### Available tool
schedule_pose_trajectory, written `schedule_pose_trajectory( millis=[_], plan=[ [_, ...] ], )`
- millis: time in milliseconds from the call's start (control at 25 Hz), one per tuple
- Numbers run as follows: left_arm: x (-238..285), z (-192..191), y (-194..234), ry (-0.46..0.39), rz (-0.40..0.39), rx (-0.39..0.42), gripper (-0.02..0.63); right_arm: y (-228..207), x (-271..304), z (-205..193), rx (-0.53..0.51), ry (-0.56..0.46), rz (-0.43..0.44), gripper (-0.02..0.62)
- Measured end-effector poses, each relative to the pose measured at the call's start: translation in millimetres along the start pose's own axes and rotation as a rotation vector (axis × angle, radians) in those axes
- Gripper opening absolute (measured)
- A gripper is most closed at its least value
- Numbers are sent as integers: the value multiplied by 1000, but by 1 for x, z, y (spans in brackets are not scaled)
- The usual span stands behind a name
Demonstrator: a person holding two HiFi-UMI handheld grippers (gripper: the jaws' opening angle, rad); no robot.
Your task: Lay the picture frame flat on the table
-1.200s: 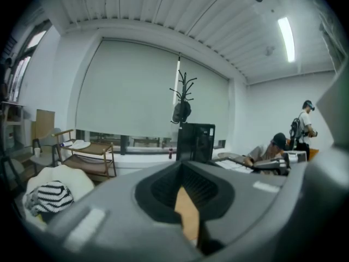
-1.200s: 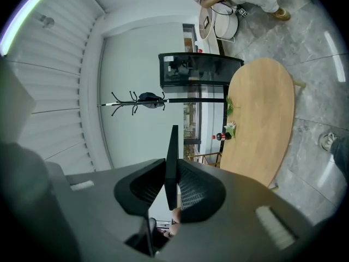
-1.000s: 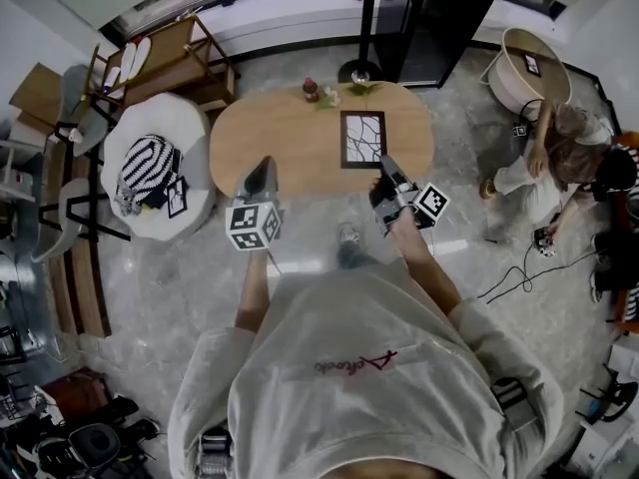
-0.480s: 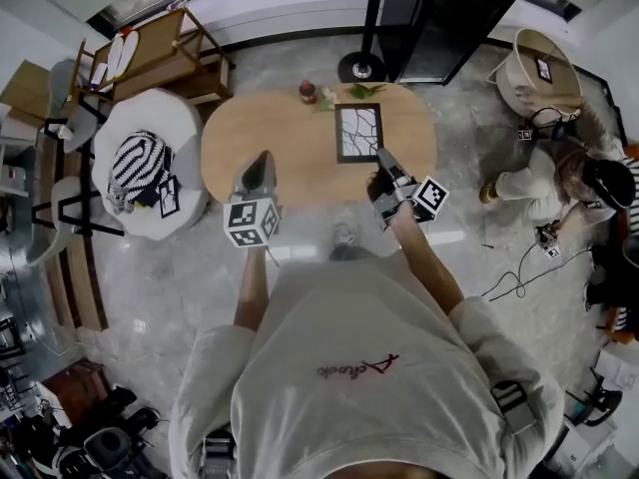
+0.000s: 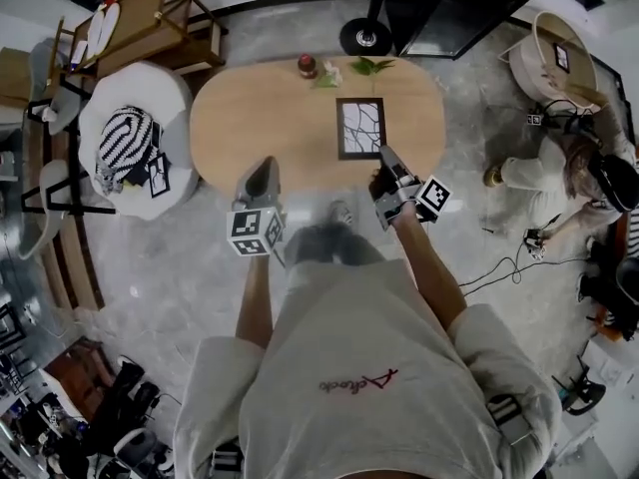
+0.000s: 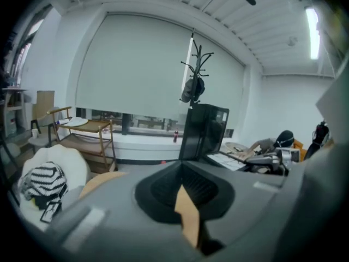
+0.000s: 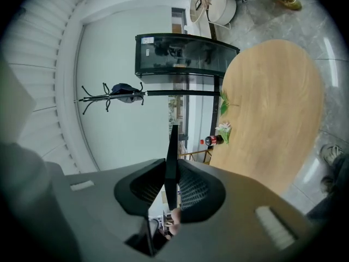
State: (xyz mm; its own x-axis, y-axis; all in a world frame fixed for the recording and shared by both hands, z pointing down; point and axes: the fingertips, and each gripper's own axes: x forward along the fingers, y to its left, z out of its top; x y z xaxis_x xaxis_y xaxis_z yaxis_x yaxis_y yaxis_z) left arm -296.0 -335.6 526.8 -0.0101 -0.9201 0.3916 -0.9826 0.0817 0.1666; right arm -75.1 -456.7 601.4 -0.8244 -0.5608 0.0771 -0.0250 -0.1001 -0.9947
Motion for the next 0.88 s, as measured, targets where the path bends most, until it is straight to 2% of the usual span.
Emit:
schedule_pose_trajectory(
  millis=[280, 520, 880],
  plan=[
    [25, -46, 20, 72, -10, -28, 0, -47, 12, -1, 17, -8, -44, 75],
    [49, -77, 32, 82, -24, -41, 0, -91, 18, -4, 11, 2, -55, 75],
    [77, -161, 59, 105, -22, -76, 0, -186, 20, -20, 27, 13, -79, 75]
  ],
)
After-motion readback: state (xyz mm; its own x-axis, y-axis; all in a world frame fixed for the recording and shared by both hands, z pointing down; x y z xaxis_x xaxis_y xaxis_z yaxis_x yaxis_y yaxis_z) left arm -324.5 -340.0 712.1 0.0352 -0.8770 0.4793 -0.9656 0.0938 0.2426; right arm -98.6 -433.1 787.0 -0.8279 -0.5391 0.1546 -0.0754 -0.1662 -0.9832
